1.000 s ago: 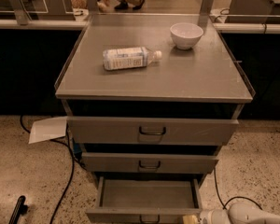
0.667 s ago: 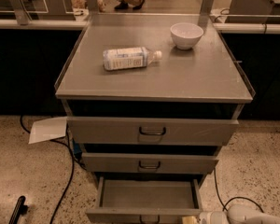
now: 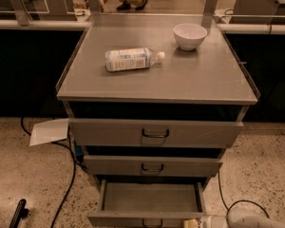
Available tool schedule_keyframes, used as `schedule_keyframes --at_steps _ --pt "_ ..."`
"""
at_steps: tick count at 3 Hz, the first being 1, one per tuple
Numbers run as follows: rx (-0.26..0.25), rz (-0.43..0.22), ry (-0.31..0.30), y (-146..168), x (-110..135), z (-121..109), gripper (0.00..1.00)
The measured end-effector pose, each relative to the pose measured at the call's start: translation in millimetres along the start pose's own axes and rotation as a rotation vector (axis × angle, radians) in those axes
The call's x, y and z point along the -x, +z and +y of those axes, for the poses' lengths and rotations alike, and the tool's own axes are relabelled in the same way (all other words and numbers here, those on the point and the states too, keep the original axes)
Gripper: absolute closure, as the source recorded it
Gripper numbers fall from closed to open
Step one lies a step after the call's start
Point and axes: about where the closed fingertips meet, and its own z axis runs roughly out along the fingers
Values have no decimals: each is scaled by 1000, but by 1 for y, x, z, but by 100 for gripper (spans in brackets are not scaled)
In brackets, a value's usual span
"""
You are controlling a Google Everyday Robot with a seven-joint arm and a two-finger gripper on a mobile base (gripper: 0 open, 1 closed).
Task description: Close bottom drawer
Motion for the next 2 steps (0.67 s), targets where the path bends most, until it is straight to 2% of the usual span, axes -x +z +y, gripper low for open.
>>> schedule_keyframes --at_steps 2 --pt "-4 16 0 17 18 -4 100"
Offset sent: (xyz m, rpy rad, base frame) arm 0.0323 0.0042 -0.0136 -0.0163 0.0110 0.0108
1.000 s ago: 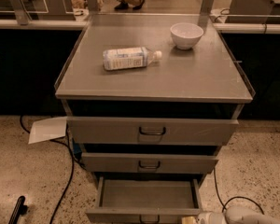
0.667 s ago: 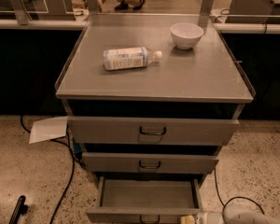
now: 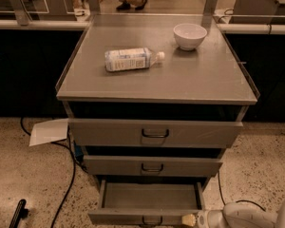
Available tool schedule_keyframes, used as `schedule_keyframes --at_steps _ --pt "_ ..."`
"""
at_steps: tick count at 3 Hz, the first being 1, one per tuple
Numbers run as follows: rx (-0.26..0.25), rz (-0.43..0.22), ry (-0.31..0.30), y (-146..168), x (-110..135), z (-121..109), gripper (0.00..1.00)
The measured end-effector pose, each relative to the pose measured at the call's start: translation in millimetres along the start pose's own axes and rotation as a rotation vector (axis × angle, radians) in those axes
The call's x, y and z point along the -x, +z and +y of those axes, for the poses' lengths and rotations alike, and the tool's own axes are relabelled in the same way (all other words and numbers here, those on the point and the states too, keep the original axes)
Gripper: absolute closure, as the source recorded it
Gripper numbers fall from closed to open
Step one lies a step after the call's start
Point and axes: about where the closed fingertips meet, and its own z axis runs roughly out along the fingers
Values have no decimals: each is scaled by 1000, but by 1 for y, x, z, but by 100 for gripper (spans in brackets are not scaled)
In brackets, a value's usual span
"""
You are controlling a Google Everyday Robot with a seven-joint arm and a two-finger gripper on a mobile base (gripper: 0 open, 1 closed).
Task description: Close bottom drawer
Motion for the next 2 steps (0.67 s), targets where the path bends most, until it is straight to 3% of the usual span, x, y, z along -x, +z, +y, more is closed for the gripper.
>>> schedule_keyframes --at_steps 2 --pt "4 5 -32 13 21 9 100"
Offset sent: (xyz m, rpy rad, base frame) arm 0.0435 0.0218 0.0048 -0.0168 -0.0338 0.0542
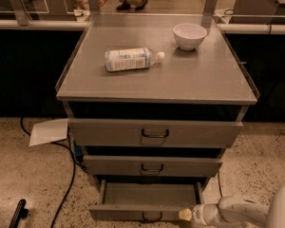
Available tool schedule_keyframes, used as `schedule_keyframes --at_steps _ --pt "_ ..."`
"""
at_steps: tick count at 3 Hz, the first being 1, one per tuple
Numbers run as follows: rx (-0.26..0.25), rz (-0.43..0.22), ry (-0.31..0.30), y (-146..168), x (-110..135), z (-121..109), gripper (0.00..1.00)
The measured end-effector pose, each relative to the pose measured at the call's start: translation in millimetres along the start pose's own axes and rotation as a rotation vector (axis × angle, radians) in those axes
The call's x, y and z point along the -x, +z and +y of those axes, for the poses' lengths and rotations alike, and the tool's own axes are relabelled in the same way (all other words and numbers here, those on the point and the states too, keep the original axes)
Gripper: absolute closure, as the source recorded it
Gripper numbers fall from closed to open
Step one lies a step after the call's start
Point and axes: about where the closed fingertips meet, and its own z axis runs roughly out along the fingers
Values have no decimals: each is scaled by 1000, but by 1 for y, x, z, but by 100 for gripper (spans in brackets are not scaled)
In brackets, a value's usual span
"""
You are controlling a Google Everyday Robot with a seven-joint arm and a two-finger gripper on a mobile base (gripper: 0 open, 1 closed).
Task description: Close bottom drawer
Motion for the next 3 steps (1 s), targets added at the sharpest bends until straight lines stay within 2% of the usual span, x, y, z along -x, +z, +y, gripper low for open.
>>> schedule_keyframes --at_steps 2,3 --pt "-16 23 -44 13 28 6 100" --pt "-28 1 -73 15 45 14 100"
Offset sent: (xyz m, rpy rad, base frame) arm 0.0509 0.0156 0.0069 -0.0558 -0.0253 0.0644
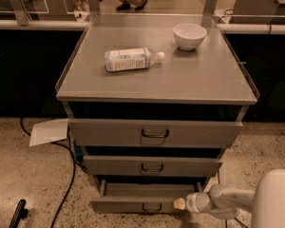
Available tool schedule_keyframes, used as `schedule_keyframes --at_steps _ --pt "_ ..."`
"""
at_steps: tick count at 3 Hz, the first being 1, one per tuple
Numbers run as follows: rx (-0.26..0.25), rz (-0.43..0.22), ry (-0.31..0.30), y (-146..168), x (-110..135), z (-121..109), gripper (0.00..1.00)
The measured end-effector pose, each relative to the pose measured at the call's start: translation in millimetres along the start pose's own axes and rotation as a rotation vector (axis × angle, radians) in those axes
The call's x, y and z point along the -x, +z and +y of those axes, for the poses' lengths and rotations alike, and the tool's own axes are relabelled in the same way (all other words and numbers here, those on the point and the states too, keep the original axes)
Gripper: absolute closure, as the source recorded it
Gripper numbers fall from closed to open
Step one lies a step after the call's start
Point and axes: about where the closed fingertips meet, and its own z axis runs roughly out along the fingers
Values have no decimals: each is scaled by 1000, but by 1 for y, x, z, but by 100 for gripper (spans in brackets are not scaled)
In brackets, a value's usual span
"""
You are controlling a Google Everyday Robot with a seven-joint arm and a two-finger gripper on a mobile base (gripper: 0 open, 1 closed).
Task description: Close bottom drawer
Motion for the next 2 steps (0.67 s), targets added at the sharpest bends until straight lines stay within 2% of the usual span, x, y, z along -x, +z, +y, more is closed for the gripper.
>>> schedule_keyframes --at_steps 1,2 --pt "-7 -84 -26 2 11 7 100" --pt "-9 -85 -23 2 9 8 100"
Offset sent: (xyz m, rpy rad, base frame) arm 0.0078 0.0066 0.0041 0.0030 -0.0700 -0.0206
